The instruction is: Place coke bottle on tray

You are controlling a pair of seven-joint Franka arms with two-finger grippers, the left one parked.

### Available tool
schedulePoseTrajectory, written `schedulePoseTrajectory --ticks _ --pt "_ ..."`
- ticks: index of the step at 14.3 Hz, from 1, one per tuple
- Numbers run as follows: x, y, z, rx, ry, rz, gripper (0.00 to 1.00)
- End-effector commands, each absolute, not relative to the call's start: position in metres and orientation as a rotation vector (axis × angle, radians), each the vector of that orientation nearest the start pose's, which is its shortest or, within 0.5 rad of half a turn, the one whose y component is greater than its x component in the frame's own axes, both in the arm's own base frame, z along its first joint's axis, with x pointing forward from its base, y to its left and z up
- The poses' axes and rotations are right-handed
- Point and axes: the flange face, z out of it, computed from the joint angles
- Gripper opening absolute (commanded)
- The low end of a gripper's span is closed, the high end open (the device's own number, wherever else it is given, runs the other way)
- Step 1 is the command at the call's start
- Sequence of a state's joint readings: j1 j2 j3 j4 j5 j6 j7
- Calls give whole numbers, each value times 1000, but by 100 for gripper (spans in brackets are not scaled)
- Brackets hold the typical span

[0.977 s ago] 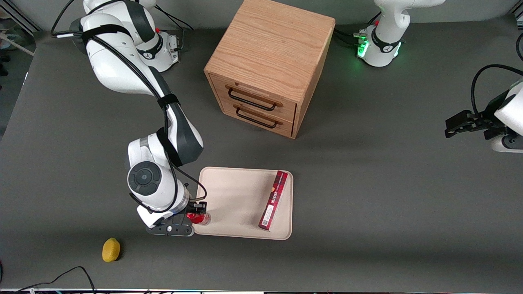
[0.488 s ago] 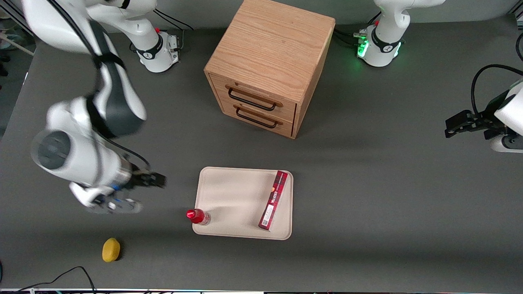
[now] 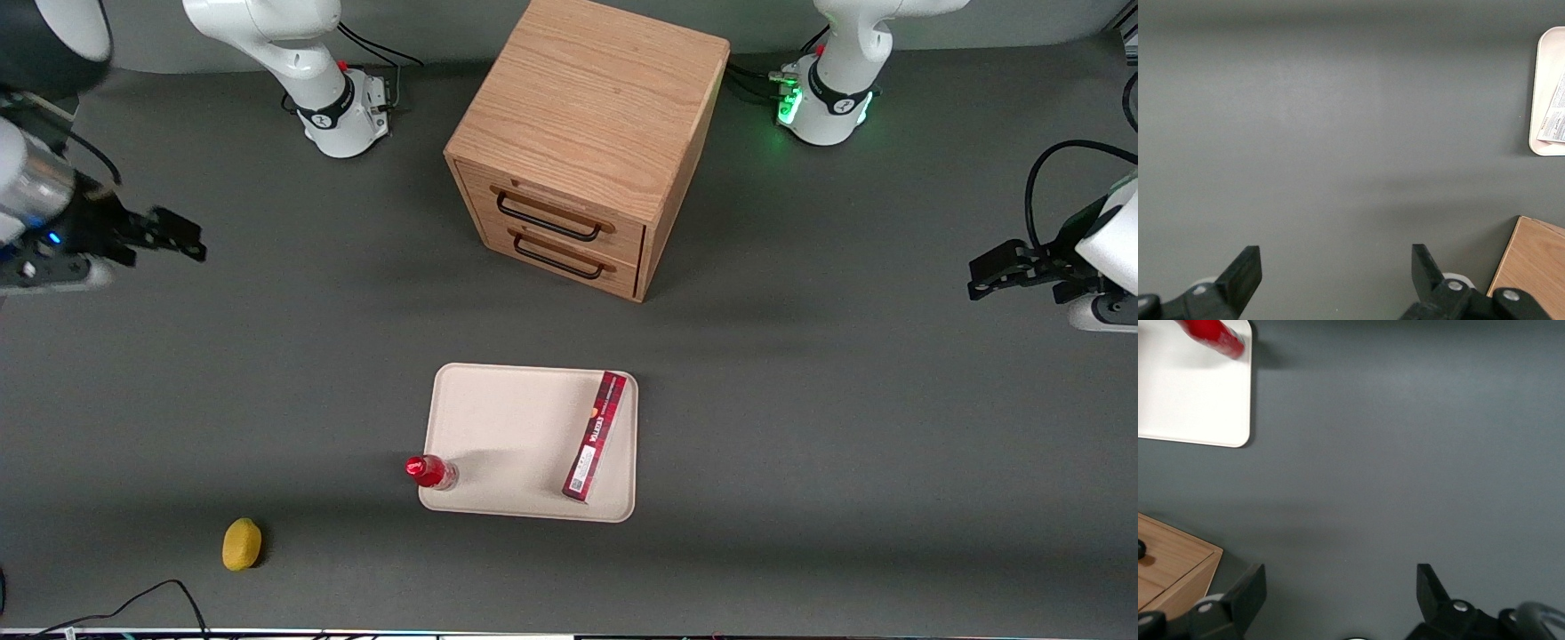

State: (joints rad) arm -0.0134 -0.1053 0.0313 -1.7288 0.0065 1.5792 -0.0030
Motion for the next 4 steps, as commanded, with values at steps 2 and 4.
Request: schedulePoseTrajectory --ticks 2,4 --pt "524 17 643 -3118 -71 31 100" --pt "529 22 634 -3115 -68 58 100"
